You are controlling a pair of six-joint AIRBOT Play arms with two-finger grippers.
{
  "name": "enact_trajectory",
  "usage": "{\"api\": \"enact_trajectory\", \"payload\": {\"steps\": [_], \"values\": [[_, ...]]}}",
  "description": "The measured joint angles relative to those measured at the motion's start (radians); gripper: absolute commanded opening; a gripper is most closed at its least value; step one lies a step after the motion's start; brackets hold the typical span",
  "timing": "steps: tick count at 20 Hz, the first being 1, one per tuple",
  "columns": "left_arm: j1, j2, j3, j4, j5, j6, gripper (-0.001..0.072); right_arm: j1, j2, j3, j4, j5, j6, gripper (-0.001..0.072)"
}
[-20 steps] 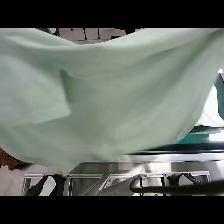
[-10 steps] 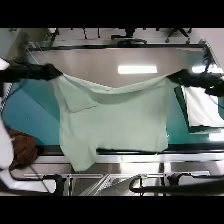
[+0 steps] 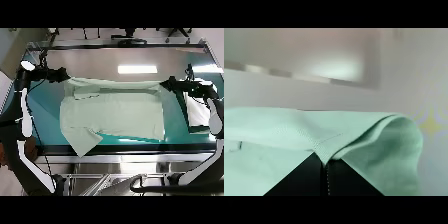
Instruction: Fold the shirts.
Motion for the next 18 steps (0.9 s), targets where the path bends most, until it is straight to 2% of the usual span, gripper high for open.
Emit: {"api": "enact_trajectory", "payload": {"steps": [5,8,14,15,16,17,18], "values": [[-0.005,-0.024,-0.018,0.141,-0.083,-0.048,0.0015,0.0,-0.024,0.021,-0.051,0.058,0.016,0.0015],[-0.007,-0.028,-0.047,0.216,-0.109,-0.07,0.0015,0.002,-0.033,0.024,-0.134,0.094,0.06,0.0015],[-0.011,-0.03,-0.113,0.269,-0.135,-0.089,0.0016,0.007,-0.04,0.024,-0.217,0.117,0.098,0.0016],[-0.013,-0.031,-0.119,0.27,-0.134,-0.09,0.0044,0.008,-0.041,0.024,-0.222,0.12,0.098,0.0017],[-0.015,-0.031,-0.124,0.275,-0.132,-0.091,0.028,0.01,-0.042,0.025,-0.226,0.119,0.101,0.0022],[-0.016,-0.032,-0.126,0.281,-0.133,-0.091,0.0585,0.012,-0.042,0.025,-0.229,0.119,0.104,0.0102],[-0.017,-0.032,-0.124,0.28,-0.138,-0.094,0.0666,0.013,-0.042,0.026,-0.23,0.119,0.104,0.0268]]}}
